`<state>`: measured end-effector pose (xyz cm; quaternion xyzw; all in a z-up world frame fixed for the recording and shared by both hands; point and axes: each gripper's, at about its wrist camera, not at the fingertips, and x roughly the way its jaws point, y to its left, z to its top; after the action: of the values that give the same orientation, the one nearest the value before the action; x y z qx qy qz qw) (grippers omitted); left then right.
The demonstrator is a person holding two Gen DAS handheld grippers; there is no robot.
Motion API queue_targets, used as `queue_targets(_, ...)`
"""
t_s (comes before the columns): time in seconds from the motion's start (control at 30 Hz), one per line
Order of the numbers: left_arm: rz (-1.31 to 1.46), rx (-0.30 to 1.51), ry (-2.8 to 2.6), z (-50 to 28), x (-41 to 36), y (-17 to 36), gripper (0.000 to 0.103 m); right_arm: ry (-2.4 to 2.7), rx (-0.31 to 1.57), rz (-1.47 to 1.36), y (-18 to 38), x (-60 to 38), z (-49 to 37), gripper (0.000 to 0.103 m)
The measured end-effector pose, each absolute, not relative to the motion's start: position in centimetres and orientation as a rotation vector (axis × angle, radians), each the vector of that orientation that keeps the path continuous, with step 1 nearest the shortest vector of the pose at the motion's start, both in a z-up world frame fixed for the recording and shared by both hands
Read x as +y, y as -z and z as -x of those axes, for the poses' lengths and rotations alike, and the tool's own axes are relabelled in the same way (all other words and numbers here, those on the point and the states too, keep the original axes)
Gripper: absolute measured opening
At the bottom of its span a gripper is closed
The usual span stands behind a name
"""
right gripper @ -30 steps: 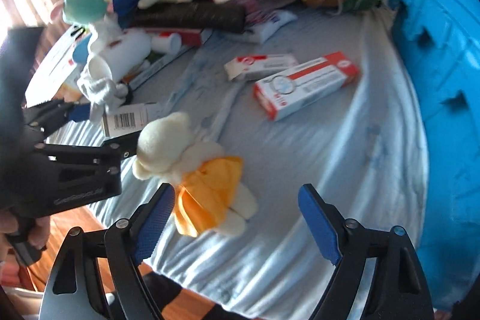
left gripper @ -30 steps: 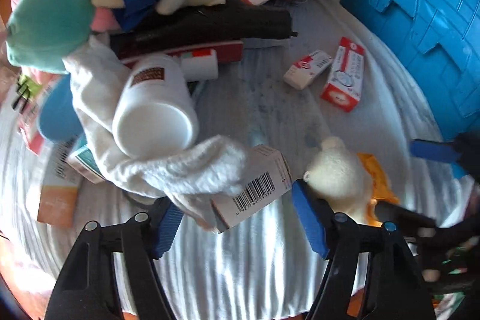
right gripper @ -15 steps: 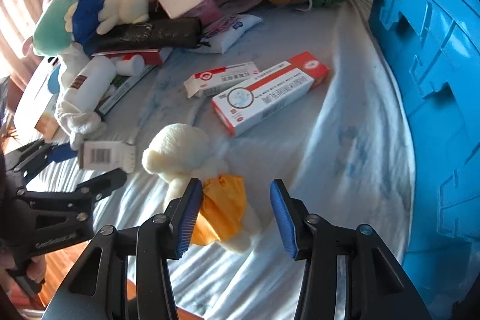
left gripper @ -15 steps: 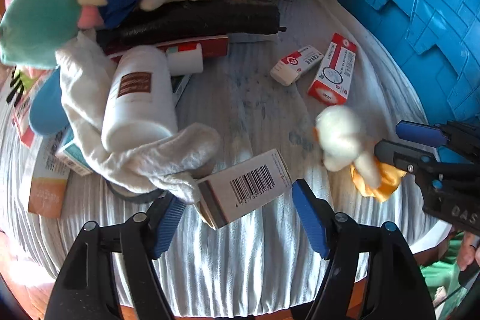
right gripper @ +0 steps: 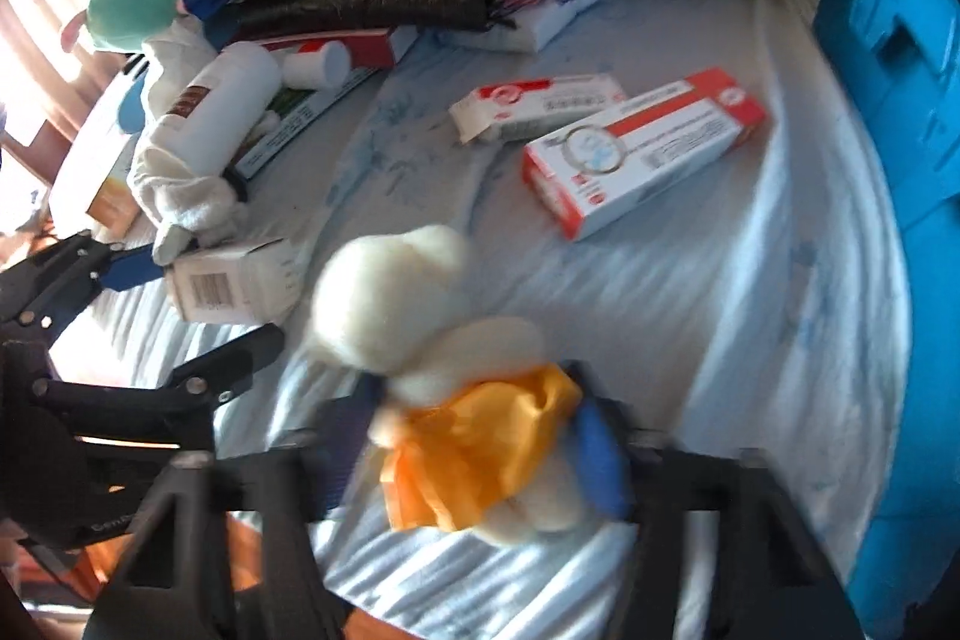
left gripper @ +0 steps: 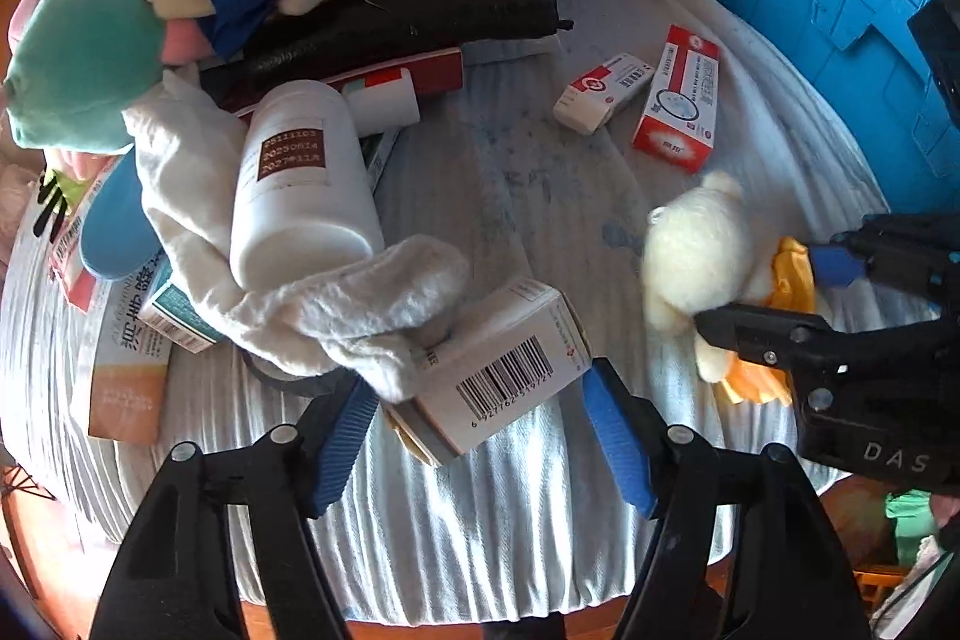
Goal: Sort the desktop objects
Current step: 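Grasp the small white box with left tool while right tool grasps the plush bear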
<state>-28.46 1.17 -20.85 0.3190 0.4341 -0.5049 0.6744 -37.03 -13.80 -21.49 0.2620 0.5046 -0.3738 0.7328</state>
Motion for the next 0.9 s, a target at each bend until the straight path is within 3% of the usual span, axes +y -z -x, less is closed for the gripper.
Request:
queue_targets(0.1,-0.686,0.979,1.138,28.3,1.4,20.2,0.068,0.824,1.098,-0.542,20.7,-13.1,36.7,0.034)
queue_targets(0.4,-0.609,0.896,1.151,28.9,1.2,15.2,0.068,0.869,0.973,-0.473,14.6,-12.9,37.8,0.034)
queue_targets(0.9,-0.418,0.561,1.267,35.3,-2.2,-1.7,0.069,1.097,0.561,-0.2,-5.5,-9.0,43.0,0.034)
